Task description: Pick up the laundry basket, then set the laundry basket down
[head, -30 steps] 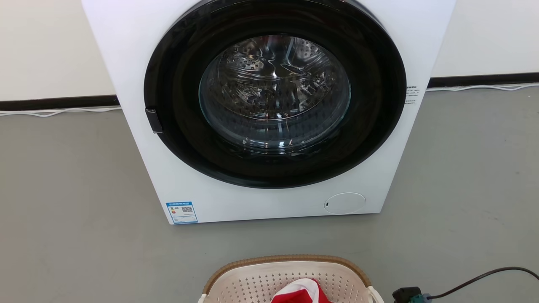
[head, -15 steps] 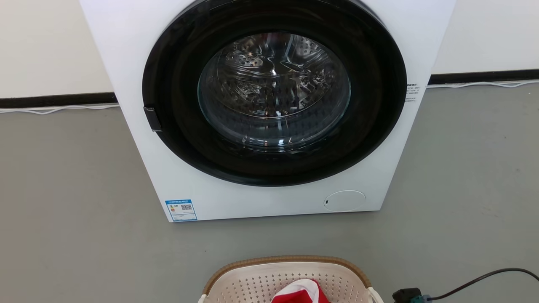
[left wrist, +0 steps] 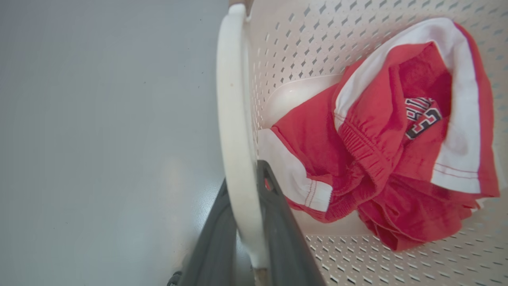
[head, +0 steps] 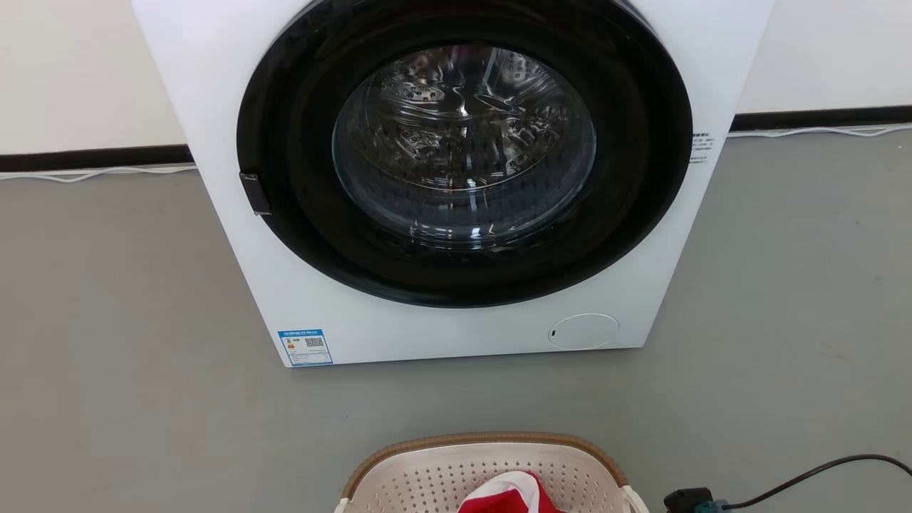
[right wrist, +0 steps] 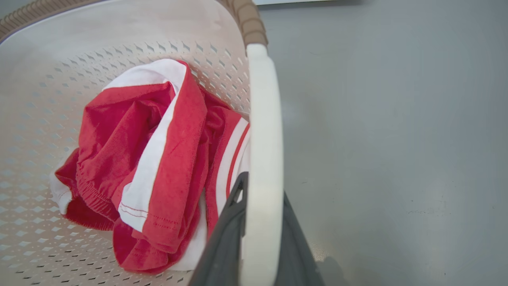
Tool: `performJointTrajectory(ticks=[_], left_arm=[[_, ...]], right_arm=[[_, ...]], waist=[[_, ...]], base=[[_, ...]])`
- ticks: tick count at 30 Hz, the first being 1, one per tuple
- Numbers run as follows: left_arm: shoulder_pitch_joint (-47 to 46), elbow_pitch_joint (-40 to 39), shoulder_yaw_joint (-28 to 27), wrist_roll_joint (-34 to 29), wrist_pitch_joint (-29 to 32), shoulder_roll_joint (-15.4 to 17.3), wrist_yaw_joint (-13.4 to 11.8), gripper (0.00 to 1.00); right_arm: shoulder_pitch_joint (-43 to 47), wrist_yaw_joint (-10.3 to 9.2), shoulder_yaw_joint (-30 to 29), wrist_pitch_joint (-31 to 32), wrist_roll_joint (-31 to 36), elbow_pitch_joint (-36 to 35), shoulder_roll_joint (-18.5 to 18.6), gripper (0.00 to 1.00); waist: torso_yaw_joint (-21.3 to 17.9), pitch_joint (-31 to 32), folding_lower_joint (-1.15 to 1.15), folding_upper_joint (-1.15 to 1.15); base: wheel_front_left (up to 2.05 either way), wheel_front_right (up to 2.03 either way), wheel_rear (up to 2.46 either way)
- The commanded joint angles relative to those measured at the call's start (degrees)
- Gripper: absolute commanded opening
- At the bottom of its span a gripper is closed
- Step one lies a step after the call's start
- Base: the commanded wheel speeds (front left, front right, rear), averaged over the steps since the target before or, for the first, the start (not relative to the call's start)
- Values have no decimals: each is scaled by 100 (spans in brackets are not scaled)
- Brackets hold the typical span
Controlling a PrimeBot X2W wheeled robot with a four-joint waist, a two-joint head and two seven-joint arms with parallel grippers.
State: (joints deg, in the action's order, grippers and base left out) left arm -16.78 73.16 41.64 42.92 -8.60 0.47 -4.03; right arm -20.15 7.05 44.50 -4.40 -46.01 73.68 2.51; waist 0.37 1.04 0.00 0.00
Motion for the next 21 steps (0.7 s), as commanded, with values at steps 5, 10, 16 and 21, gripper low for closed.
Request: performJointTrajectory(ticks=[5,10,16,21], left_arm=[[-314,17,-104,86,-158,241,-148,0],[-563,24,-122,106,-218,252,-163,0],[-1044,26,-159,122,-298,279,-179,0],[-1567,16,-192,124,-357,314,-191,0]], right_arm=[[-248,44,161,-164,-82,5,37,0],[-527,44,153,-251,-143,10,37,0],[-1030,44,134,-385,-176,17,37,0],[-1565,44,49,-525,-229,23,37,0]], waist=[[-3,-144,0,0],[5,-428,0,0],[36,-969,0,0],[79,-1563,0,0]], base=[[0,0,0],[0,0,0],[0,0,0],[0,0,0]])
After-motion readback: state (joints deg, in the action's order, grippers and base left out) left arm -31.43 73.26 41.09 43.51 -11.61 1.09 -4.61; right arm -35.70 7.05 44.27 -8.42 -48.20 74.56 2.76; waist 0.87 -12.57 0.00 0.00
